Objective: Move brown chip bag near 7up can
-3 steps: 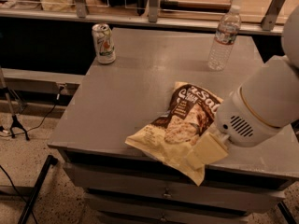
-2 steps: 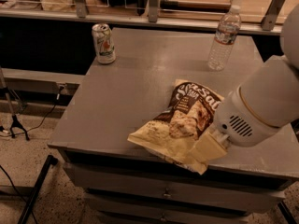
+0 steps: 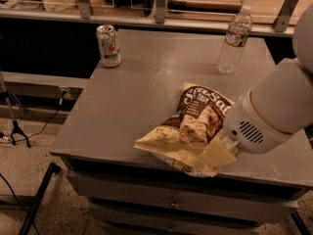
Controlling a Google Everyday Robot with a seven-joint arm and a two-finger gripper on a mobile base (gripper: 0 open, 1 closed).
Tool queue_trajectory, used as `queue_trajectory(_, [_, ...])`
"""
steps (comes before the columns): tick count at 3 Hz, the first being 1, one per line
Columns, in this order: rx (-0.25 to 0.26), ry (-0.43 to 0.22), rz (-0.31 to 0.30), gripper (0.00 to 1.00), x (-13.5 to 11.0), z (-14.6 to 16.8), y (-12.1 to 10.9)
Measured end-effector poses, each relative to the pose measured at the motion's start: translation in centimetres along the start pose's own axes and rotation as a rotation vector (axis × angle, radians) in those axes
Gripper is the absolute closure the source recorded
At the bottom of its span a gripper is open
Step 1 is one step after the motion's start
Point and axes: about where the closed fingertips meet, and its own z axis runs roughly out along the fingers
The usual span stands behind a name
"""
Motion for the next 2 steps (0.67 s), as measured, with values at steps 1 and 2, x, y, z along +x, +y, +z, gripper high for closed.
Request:
queue_trajectory(1, [0.002,-0.034,-0.034,1.0,-0.1,-0.7,0.1])
queue_trajectory(2, [0.047,-0.154,-0.089,1.0,-1.6,-3.4,-0.7])
